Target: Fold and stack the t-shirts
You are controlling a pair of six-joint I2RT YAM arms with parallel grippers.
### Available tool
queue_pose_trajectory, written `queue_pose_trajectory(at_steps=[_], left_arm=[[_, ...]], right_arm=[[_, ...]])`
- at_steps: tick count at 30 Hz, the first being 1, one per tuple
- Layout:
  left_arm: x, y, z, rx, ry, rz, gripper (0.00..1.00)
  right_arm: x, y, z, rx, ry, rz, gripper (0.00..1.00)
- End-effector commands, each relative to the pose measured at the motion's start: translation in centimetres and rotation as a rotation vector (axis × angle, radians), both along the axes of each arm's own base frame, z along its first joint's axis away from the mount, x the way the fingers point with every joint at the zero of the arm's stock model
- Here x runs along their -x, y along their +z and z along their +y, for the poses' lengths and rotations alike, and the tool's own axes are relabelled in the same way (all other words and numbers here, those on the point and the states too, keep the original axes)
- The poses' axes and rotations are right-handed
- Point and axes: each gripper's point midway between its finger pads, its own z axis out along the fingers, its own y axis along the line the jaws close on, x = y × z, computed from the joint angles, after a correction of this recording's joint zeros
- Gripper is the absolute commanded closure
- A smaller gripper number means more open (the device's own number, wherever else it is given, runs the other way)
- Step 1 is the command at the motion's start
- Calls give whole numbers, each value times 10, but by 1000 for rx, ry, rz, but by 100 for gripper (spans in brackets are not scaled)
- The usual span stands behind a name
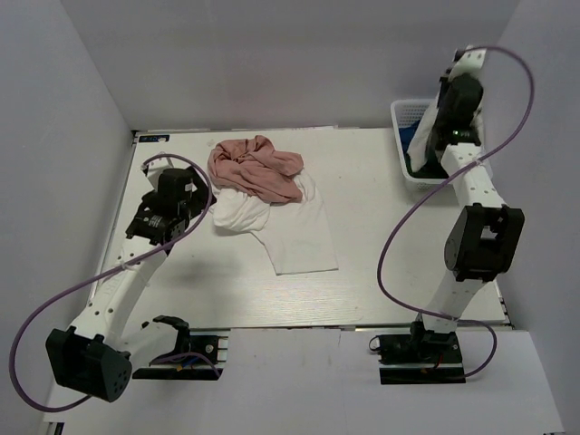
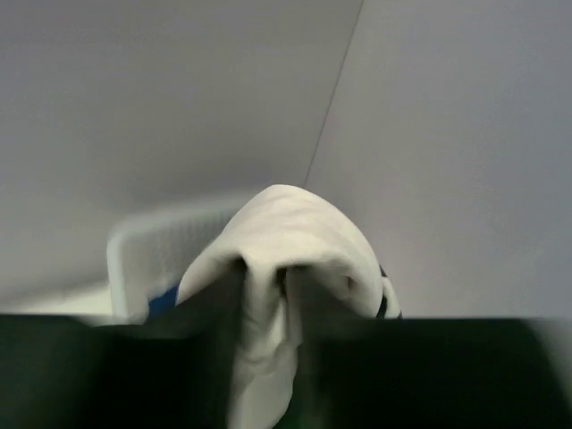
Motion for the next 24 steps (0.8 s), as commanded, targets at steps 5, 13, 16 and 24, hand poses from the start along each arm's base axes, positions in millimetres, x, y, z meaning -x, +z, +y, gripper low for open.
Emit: queue_pose_trajectory(at_steps=[5, 13, 16, 24], left_arm=[[-7, 11, -2, 4, -7, -3, 0], [-1, 7, -9, 30, -43, 6, 0], [4, 7, -8, 29, -56, 6, 0], [19, 12, -3, 24, -48, 0, 0]], right_arm=[[32, -40, 68, -230, 314, 172, 10], [89, -75, 265, -66, 956, 327, 10], [96, -126, 327, -31, 1062, 458, 10], [98, -233, 470, 190, 1205, 640, 10]])
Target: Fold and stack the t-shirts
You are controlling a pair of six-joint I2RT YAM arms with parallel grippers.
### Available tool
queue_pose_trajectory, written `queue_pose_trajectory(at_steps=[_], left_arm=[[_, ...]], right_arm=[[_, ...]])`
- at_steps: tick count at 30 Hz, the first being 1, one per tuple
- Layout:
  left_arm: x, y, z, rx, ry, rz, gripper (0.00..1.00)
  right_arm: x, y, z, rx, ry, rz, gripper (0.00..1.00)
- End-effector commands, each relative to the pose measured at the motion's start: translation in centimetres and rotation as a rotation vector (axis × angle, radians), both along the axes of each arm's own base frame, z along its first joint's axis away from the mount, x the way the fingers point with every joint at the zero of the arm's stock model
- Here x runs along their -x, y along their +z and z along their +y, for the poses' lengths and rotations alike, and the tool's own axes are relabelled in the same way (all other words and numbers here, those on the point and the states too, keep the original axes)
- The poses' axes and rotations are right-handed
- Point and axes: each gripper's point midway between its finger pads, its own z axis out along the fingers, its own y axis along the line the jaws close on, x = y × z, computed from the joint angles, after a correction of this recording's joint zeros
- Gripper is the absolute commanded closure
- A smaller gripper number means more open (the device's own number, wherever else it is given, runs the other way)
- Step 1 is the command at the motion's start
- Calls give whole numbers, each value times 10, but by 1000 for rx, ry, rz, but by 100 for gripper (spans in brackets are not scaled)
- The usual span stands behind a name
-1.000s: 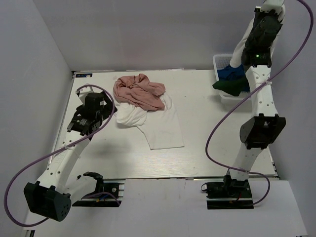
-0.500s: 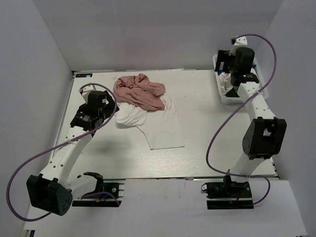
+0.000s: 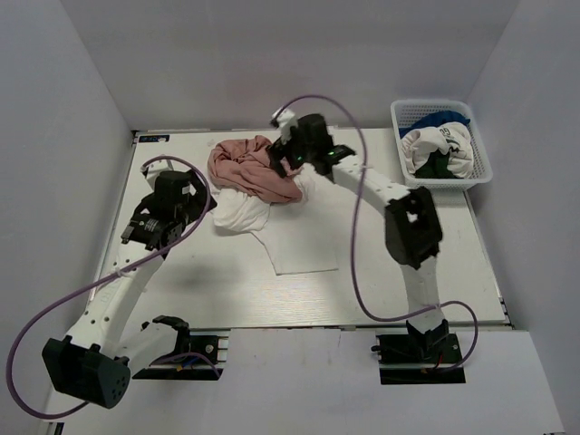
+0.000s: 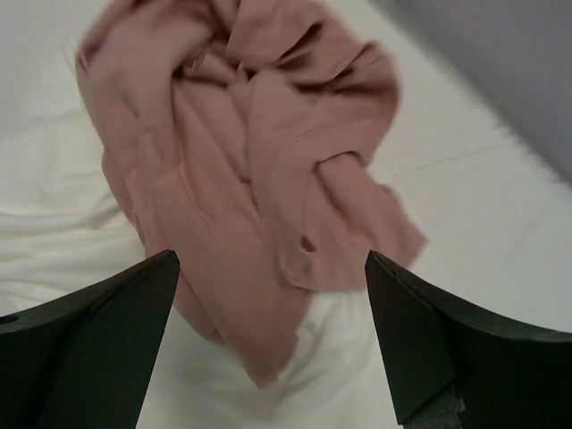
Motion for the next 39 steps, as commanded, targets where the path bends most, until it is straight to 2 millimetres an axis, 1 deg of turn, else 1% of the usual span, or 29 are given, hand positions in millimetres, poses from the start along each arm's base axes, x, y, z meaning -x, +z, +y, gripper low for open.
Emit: queue_pose_trajectory(at_steps=[1, 2, 3, 4, 5, 7, 8, 9, 10, 11, 13, 14, 15, 16, 17, 19, 20, 22, 23, 24, 25, 26, 27, 28, 29, 33, 36, 38, 39], left_arm=[[7, 11, 4, 4, -1, -26, 0], [8, 12, 2, 12, -8, -36, 0], [7, 10, 2, 13, -8, -39, 0], [9, 12, -3, 23, -27, -46, 0], [10, 8, -2, 20, -27, -35, 0], [9, 6, -1, 12, -19, -28, 0], [7, 2, -1, 8, -19, -15, 0], [8, 4, 0, 2, -11, -16, 0], [8, -1, 1, -4, -11, 5, 0], [7, -4, 0, -7, -11, 16, 0], [6, -7, 2, -15, -4, 23, 0], [6, -7, 2, -15, -4, 23, 0], [6, -7, 2, -15, -4, 23, 0], [6, -7, 2, -15, -4, 23, 0], [5, -9, 1, -18, -4, 32, 0], [5, -9, 1, -18, -4, 32, 0], [5, -9, 1, -18, -4, 32, 0], [4, -12, 4, -20, 5, 41, 0], [4, -12, 4, -20, 5, 41, 0], [1, -10, 3, -20, 5, 41, 0], [1, -10, 3, -20, 5, 41, 0], [-1, -9, 3, -20, 5, 41, 0], [-1, -9, 3, -20, 5, 41, 0], [-1, -9, 3, -20, 5, 41, 0], [-3, -8, 2, -20, 5, 41, 0], [-6, -9, 3, -38, 7, 50, 0], [-9, -11, 3, -41, 7, 60, 0], [-9, -14, 2, -43, 7, 69, 0], [-10, -17, 1, -40, 0, 79, 0]], right_arm=[[6, -37, 30, 142, 62, -23, 10], [0, -70, 30, 200, 38, -4, 10], [0, -64, 43, 195, 43, -31, 10], [-2, -68, 48, 207, 42, -45, 10], [-16, -87, 43, 250, -36, -66, 10], [-29, -79, 51, 212, -110, -124, 10], [-41, -88, 41, 240, -201, -150, 16], [-49, -76, 47, 196, -238, -197, 28], [-54, -74, 40, 175, -298, -192, 40], [-55, -60, 43, 146, -314, -213, 65], [-47, -38, 41, 92, -311, -209, 82], [-44, -3, 42, 29, -305, -249, 100], [-38, 8, 44, -6, -291, -247, 100], [-27, 21, 37, -25, -287, -248, 100], [-24, 39, 35, -66, -288, -272, 100], [-8, 103, 18, -191, -311, -325, 100], [-7, 121, 10, -223, -332, -348, 100], [-3, 180, -21, -301, -418, -409, 100], [-12, 202, -45, -327, -488, -439, 100], [-9, 226, -65, -348, -539, -462, 100], [-12, 235, -80, -350, -589, -477, 100], [-20, 262, -111, -370, -653, -524, 100], [-18, 280, -126, -387, -684, -550, 100], [-21, 280, -143, -359, -734, -547, 100], [-25, 304, -173, -373, -791, -593, 100], [-21, 349, -248, -353, -953, -701, 100], [-24, 367, -314, -311, -1095, -771, 100], [-28, 364, -336, -277, -1150, -779, 100], [-33, 355, -366, -234, -1210, -771, 100]])
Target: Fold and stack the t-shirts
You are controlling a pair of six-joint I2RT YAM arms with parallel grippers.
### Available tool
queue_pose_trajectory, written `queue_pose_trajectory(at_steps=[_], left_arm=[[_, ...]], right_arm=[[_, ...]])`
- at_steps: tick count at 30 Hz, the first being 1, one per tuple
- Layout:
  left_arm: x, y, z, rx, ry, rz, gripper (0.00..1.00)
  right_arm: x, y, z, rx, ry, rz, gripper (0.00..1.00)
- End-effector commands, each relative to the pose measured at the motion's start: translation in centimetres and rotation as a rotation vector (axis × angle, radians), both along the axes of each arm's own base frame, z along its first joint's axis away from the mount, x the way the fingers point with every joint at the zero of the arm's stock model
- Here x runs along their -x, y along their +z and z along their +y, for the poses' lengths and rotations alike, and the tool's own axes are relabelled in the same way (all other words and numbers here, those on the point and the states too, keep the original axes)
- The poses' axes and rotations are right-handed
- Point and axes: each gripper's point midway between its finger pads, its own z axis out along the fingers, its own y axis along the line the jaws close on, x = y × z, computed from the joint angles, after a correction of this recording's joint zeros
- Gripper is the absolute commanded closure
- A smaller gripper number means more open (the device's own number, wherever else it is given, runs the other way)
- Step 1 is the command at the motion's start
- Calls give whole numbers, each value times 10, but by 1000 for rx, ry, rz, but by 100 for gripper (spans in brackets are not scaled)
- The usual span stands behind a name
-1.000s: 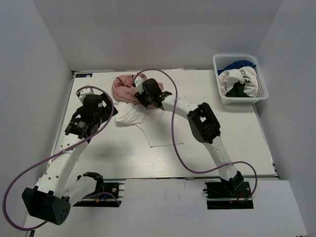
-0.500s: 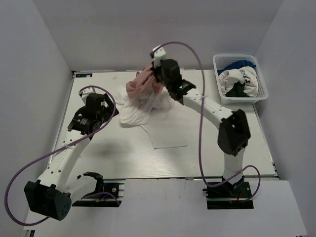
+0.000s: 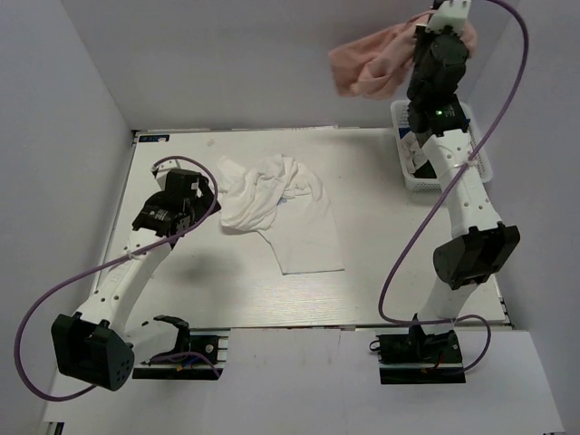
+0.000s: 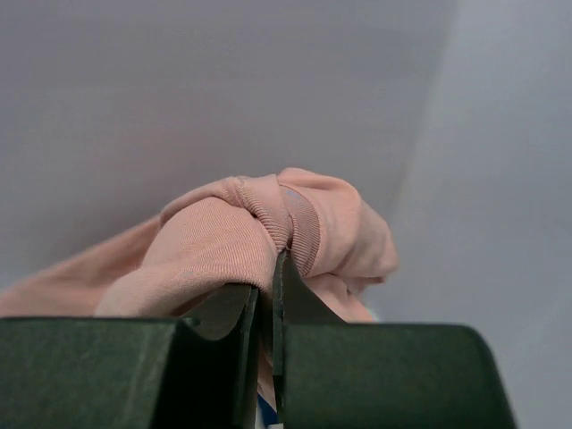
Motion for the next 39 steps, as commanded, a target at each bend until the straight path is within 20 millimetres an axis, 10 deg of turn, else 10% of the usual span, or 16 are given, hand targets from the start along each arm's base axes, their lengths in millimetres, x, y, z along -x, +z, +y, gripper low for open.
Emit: queue_pose_trajectory(at_steps=[1, 8, 14, 18, 24, 25, 27, 32, 39], left_arm=[[-7, 15, 2, -2, 6, -34, 0], [-11, -19, -8, 0, -25, 74, 0], [-10, -51, -7, -31, -24, 188, 0], [-11, -58, -7, -37, -24, 212, 0], [-21, -74, -19, -11, -61, 223, 0], [-24, -74, -19, -11, -61, 224, 0], [-32, -80, -23, -18, -87, 227, 0], [-45, -100, -31, -22, -129, 255, 2], [-73, -119, -53, 15, -216, 260, 33]], right_arm=[[6, 17, -61, -9, -166, -46, 100], [-22, -121, -147, -127, -322, 209, 100], [-6, -248, -246, -278, -714, 411, 100], [-14, -265, -261, -305, -663, 480, 100], [-33, -283, -201, -187, -257, 586, 85], [-31, -280, -192, -188, -210, 601, 71], [-26, -257, -159, -137, -78, 615, 10], [13, -200, -54, -52, 172, 563, 10], [84, -275, 65, -133, 337, 732, 10]])
